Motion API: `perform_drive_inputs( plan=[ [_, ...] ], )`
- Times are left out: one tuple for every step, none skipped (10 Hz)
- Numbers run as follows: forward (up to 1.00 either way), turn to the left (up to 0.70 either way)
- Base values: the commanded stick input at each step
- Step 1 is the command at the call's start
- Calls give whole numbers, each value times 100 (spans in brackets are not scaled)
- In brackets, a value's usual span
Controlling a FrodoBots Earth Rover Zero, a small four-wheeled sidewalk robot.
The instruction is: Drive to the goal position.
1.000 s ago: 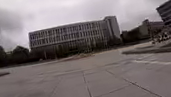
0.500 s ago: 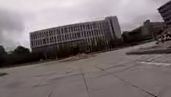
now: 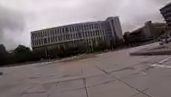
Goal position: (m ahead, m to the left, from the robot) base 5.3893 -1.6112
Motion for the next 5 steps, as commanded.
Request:
perform_drive_inputs(
  plan=[
    [100,0],
    [100,0],
    [100,0],
    [100,0],
    [100,0]
  ],
)
